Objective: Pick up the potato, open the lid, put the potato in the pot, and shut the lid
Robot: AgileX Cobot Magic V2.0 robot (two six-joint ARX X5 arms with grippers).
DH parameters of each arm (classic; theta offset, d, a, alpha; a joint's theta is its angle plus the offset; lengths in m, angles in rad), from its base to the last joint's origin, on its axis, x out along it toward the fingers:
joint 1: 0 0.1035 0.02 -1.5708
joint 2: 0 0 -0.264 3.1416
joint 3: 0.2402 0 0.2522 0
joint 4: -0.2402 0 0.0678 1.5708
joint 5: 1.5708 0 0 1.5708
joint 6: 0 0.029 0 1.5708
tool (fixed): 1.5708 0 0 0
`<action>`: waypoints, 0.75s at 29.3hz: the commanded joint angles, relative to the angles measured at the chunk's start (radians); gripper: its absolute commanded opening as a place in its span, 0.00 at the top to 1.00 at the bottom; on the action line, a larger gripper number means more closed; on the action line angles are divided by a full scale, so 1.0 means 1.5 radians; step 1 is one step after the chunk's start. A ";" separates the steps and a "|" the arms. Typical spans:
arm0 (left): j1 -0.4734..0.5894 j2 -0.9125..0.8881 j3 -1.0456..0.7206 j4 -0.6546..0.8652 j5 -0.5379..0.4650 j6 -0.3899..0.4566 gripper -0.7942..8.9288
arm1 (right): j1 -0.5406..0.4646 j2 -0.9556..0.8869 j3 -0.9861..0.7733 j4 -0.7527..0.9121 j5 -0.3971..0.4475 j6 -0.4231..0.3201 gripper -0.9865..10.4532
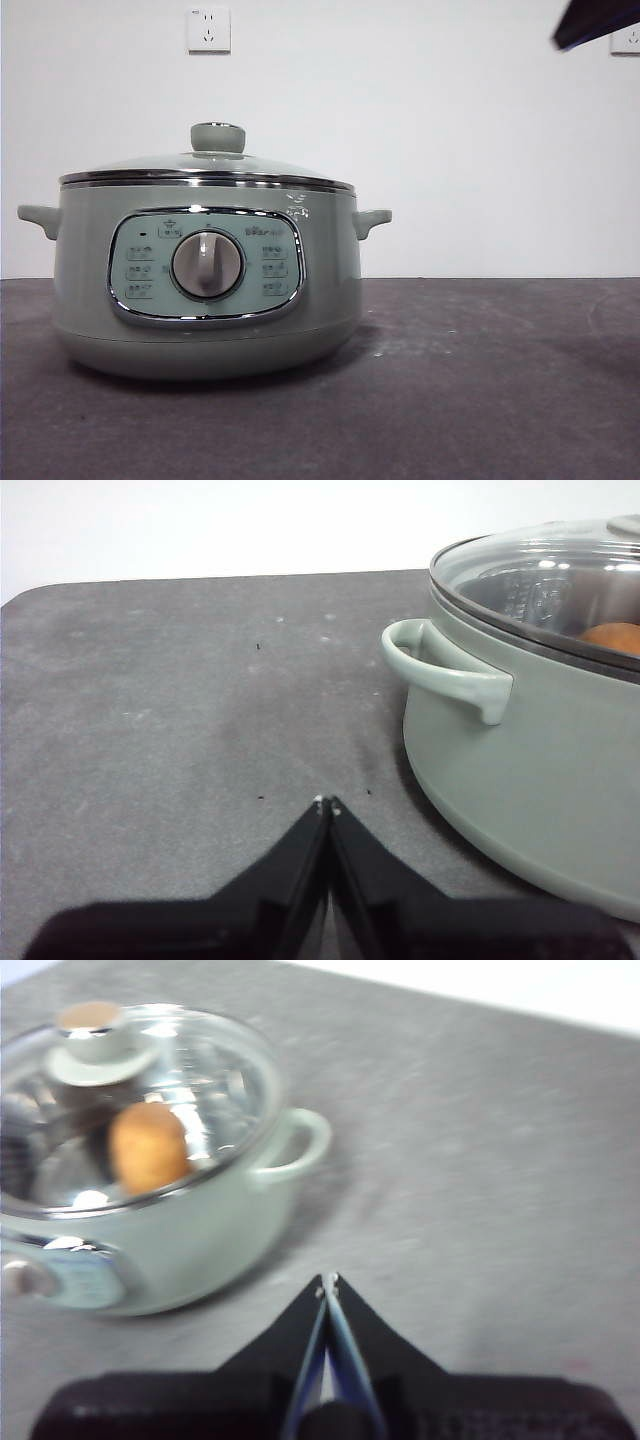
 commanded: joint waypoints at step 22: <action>0.003 -0.003 -0.010 0.001 -0.001 -0.005 0.92 | -0.365 -0.441 -0.436 0.207 -0.221 -0.050 0.91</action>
